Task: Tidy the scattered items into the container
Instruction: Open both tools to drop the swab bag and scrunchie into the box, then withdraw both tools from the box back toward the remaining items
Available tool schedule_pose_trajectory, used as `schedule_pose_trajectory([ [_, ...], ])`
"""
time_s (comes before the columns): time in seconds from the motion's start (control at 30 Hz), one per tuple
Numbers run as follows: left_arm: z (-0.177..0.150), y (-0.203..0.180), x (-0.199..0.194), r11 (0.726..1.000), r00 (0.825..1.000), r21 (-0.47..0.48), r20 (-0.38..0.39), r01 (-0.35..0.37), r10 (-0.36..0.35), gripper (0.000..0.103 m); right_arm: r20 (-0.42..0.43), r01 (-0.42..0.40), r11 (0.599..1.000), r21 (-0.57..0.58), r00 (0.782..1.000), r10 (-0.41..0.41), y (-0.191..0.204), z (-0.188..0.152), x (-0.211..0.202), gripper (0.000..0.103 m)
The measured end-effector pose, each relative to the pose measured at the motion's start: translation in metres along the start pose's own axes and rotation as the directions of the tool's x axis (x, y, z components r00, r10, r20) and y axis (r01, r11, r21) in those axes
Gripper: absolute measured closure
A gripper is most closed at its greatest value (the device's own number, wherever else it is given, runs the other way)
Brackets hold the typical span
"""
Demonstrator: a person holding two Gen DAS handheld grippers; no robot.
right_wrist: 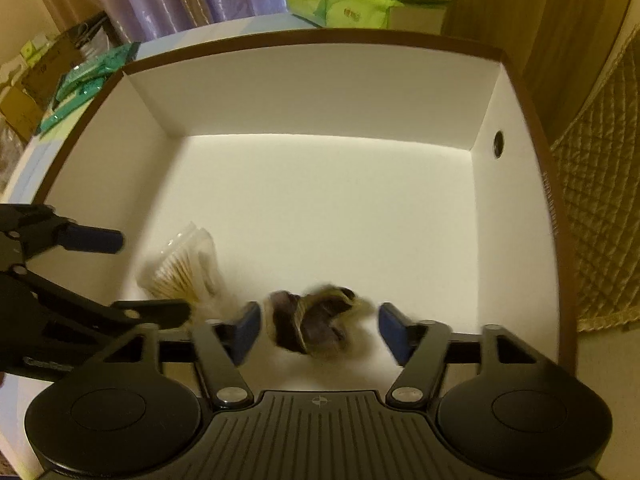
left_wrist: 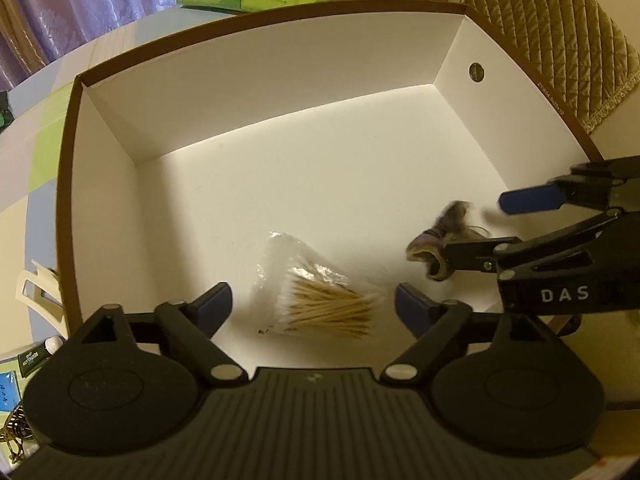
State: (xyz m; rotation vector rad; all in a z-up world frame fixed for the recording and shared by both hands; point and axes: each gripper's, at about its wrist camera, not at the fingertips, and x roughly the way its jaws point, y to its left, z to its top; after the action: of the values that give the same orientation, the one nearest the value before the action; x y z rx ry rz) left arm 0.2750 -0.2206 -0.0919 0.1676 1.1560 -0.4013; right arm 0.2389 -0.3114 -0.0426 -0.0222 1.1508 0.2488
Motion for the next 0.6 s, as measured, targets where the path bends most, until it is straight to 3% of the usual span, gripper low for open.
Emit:
schedule_pose_trajectory([
  [0.07,-0.001,0.002,-0.002,1.0,1.0,-0.004,0.001,-0.002,0.002,0.01,0.001,-0.002,1.0,0.001,1.0,0.002,-0.001,0.001,-0.001,0.027],
  [0.3,-0.004,0.002,-0.006,1.0,1.0,-0.006,-0.009,-0.001,0.0,0.008,0.0,0.019,1.0,-0.009,1.0,-0.019,0.002,0.001,-0.003,0.016],
  [0.6,-0.006,-0.001,-0.017,1.0,1.0,-0.004,0.012,-0.009,0.009,0.007,0.017,0.023,0.999,-0.034,1.0,-0.023,0.008,-0.004,-0.009,0.012],
])
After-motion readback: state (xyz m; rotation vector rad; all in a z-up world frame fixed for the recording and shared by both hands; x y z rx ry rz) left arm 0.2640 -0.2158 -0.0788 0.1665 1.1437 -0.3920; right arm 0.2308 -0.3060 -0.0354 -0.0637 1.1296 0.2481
